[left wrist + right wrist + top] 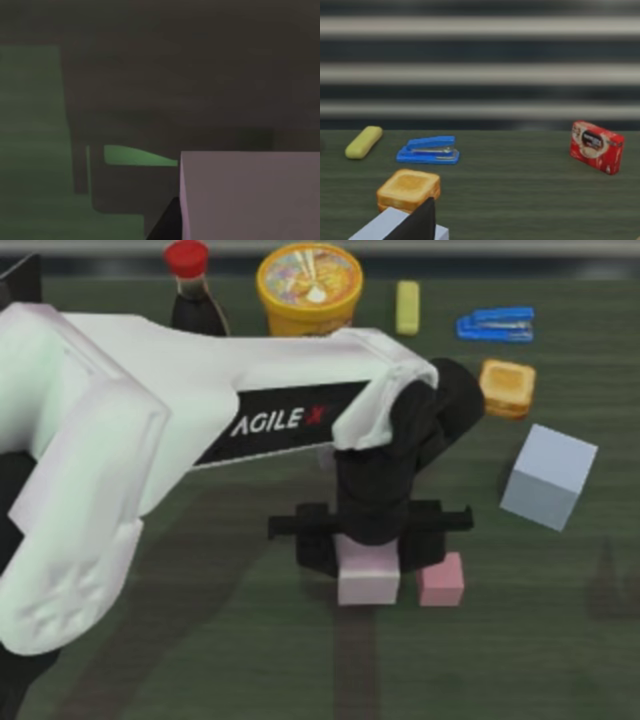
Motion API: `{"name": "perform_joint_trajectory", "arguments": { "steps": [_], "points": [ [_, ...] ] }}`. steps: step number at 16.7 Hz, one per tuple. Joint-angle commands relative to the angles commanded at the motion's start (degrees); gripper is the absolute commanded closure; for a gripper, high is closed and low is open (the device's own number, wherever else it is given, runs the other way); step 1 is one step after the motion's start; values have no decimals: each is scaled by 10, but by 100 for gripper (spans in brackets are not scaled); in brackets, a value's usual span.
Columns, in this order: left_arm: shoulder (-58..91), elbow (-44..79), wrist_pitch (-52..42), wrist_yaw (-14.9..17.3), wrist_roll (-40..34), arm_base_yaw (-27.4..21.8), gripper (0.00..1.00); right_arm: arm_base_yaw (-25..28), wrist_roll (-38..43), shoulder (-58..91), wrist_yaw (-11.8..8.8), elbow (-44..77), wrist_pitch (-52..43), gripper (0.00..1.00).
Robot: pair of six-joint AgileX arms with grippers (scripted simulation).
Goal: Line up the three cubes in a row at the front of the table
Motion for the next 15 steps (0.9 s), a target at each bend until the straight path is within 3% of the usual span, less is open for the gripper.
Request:
{"name": "perform_joint_trajectory", "arguments": {
  "steps": [8,15],
  "points": [
    [0,0,0,0,0,0,2,0,0,0,0,0,0,0],
    [0,0,0,0,0,0,0,0,0,0,0,0,0,0]
  ]
}}
